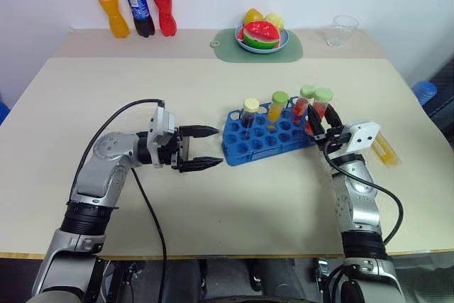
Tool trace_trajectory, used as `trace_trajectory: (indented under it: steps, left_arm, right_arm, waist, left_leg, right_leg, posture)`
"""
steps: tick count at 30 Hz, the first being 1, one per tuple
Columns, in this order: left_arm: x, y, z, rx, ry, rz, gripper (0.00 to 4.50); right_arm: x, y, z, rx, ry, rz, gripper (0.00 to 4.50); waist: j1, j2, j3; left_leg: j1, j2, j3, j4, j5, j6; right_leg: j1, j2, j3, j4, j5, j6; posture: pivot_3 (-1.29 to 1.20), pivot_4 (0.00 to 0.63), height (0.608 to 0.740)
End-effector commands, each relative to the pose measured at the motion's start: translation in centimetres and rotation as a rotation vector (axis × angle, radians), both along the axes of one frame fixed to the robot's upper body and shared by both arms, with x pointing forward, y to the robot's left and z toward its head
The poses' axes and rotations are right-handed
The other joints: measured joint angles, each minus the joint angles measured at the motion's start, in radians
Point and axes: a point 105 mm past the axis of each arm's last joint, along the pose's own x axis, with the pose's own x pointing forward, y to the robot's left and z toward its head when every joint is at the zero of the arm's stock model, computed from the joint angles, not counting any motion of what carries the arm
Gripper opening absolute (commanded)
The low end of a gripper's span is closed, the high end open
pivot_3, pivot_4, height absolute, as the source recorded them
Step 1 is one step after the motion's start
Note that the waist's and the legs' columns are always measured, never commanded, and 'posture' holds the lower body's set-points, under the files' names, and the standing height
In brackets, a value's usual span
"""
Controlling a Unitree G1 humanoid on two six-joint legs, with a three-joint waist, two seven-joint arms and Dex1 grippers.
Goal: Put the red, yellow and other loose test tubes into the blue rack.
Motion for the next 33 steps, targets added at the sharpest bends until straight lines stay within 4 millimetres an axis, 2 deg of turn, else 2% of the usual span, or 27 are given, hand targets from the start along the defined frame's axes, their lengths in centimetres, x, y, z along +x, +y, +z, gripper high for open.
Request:
trace_trajectory:
  steps: [1,2,3,8,10,14,17,21,25,28,33]
  left_arm:
    - [-0.3,0.1,0.9,-0.019,-0.039,0.001,3.66]
    - [-0.3,0.1,0.8,-0.021,-0.038,0.002,3.66]
    - [-0.3,0.0,0.8,-0.022,-0.037,0.002,3.66]
    - [-0.4,-0.3,0.6,-0.030,-0.034,-0.003,3.66]
    - [-0.4,-0.4,0.5,-0.033,-0.032,-0.005,3.66]
    - [-0.4,-0.6,0.3,-0.039,-0.027,-0.010,3.66]
    - [-0.3,-0.9,0.2,-0.043,-0.023,-0.019,3.66]
    - [-0.4,-1.2,0.1,-0.049,-0.017,-0.029,3.66]
    - [-0.5,-1.2,0.1,-0.051,-0.016,-0.033,3.66]
    - [-0.7,-1.0,0.1,-0.049,-0.014,-0.023,3.66]
    - [-1.3,-0.2,0.1,-0.039,-0.008,0.019,3.66]
  right_arm:
    - [-0.5,-0.4,1.6,-0.044,-0.064,-0.017,3.77]
    - [-0.8,-0.5,1.8,-0.064,-0.071,-0.015,4.29]
    - [-1.1,-0.8,2.2,-0.091,-0.079,-0.014,4.48]
    - [-3.3,-2.3,4.2,-0.221,-0.068,-0.021,4.48]
    - [-5.1,-3.8,4.9,-0.309,-0.019,-0.021,4.48]
    - [-8.2,-6.0,5.3,-0.378,0.166,0.028,4.48]
    - [-9.4,-8.8,5.3,-0.388,0.354,0.030,4.48]
    - [-8.0,-14.9,4.1,-0.332,0.645,-0.103,4.48]
    - [-5.5,-18.3,3.6,-0.243,0.806,-0.163,4.48]
    - [-3.4,-19.8,2.8,-0.220,0.897,-0.193,4.48]
    - [-1.1,-19.7,1.9,-0.262,1.003,-0.126,4.48]
  waist:
    - [0.003,0.000,0.000]
    - [0.006,0.000,0.000]
    - [0.008,0.000,0.000]
    - [0.009,0.000,0.000]
    - [0.010,0.001,0.000]
    - [0.013,0.001,0.000]
    - [0.008,0.000,0.000]
    - [0.004,-0.001,0.000]
    - [0.004,0.000,0.000]
    - [-0.001,0.000,0.000]
    - [0.008,0.002,0.001]
  left_leg:
    - [0.000,0.000,0.000,0.000,0.000,0.000]
    - [0.000,0.000,0.000,0.000,0.000,0.000]
    - [0.000,0.000,0.000,0.000,0.000,0.000]
    - [-0.001,-0.002,0.000,0.000,0.000,0.000]
    - [-0.001,-0.001,0.000,0.000,0.000,0.000]
    - [-0.001,-0.002,-0.001,0.000,0.000,0.000]
    - [0.000,-0.002,-0.001,0.000,0.000,0.000]
    - [0.002,-0.001,-0.002,0.001,0.000,0.000]
    - [0.002,-0.002,-0.002,0.000,0.000,0.000]
    - [0.000,-0.001,-0.001,0.000,0.000,0.000]
    - [-0.003,-0.001,0.000,-0.001,0.000,0.001]
  right_leg:
    - [0.000,0.000,0.000,0.000,0.000,0.000]
    - [0.000,0.000,0.000,0.000,0.000,0.000]
    - [0.000,-0.001,0.000,0.000,0.000,0.000]
    - [0.000,-0.003,0.000,-0.001,0.000,0.000]
    - [0.000,-0.003,0.000,-0.001,0.000,0.000]
    - [0.000,-0.003,0.000,-0.001,-0.001,0.001]
    - [0.001,-0.003,0.000,-0.002,-0.001,0.001]
    - [0.002,-0.003,0.000,-0.002,0.000,0.000]
    - [0.002,-0.003,0.000,-0.003,0.000,-0.001]
    - [0.000,-0.002,0.001,-0.003,0.000,-0.001]
    - [-0.003,0.000,0.001,-0.003,0.000,-0.001]
  posture:
    - [0.00,0.150,0.740]
    - [0.00,0.150,0.740]
    - [0.00,0.150,0.740]
    - [0.00,0.150,0.740]
    - [0.00,0.150,0.740]
    - [0.00,0.150,0.740]
    - [0.00,0.150,0.740]
    - [0.00,0.150,0.740]
    - [0.00,0.150,0.740]
    - [0.00,0.150,0.740]
    - [0.00,0.150,0.740]
